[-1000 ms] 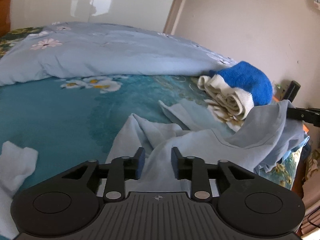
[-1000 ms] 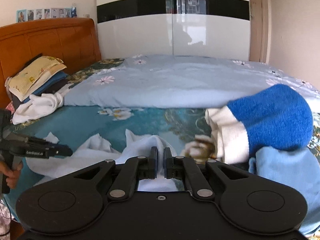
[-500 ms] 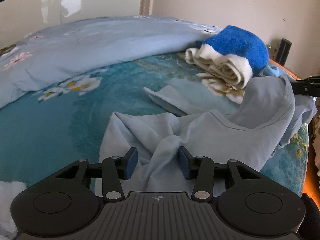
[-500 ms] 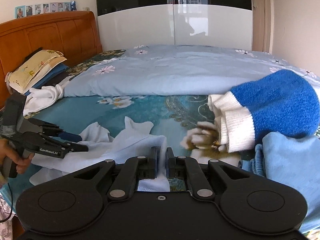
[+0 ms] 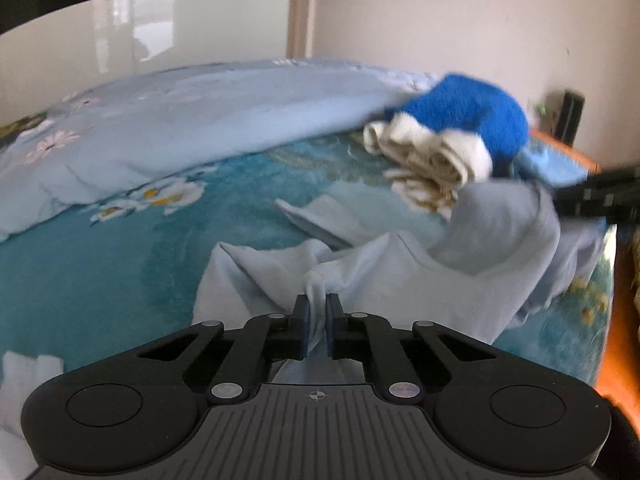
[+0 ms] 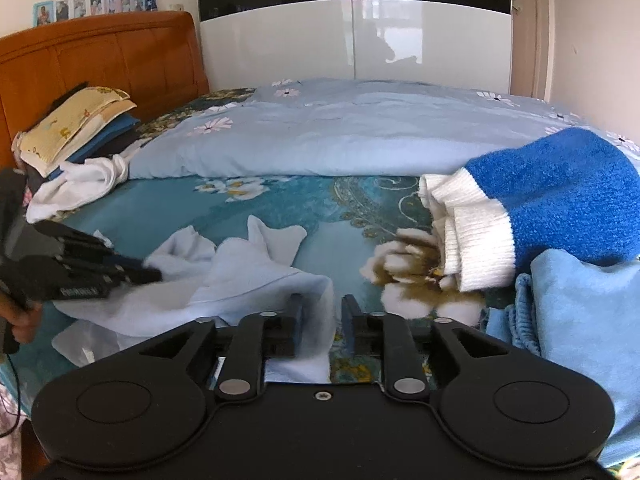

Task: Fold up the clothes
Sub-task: 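Close the left gripper on the shirt collar while the right gripper grasps the collar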

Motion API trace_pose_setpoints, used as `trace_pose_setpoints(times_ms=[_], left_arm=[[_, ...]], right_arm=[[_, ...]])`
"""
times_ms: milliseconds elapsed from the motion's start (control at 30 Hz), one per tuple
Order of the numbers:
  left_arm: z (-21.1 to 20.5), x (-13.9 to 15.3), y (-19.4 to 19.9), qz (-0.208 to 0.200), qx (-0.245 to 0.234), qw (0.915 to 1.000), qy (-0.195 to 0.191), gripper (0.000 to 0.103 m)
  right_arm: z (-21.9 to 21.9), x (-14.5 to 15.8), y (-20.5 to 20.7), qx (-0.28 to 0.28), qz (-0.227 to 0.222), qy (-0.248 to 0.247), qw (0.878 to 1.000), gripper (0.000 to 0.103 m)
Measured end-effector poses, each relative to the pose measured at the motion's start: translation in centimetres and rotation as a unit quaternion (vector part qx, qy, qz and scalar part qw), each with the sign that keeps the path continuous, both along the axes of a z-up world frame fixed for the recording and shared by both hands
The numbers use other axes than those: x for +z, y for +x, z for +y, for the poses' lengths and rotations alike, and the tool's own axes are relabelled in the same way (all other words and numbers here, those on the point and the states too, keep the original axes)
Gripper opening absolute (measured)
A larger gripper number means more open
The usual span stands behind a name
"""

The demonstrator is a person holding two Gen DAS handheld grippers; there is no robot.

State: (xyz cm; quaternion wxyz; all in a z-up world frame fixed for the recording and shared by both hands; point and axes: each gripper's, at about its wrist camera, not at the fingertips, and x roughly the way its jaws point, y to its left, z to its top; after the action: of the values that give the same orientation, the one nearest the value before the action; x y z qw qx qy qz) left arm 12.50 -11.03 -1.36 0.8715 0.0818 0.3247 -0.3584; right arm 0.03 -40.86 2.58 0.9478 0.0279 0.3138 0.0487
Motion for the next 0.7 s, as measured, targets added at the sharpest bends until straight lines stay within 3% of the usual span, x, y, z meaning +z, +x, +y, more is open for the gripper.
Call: trace_pose_setpoints(times_ms=[233,400,700], left_arm=[[2.7,1.4,0.1,0.007,0.028,0.9979,-0.058,0.006],[4.7,1.9,0.2,0.008,0.059,0.9942,-0.089,0.006],[8.3,1.4,0.7,0.018,0.13,0.985,-0.112,0.006]], right_arm=[[-0.3,-0.9,0.2,0.025,0.024,0.032,0.999,0.043],[0.9,-1.3,-0.4,0.085,0.035,0.07,0.993,0.049],[5.6,-1.6,-2.4,0.186,0.042,0.048,0.98,0.052]])
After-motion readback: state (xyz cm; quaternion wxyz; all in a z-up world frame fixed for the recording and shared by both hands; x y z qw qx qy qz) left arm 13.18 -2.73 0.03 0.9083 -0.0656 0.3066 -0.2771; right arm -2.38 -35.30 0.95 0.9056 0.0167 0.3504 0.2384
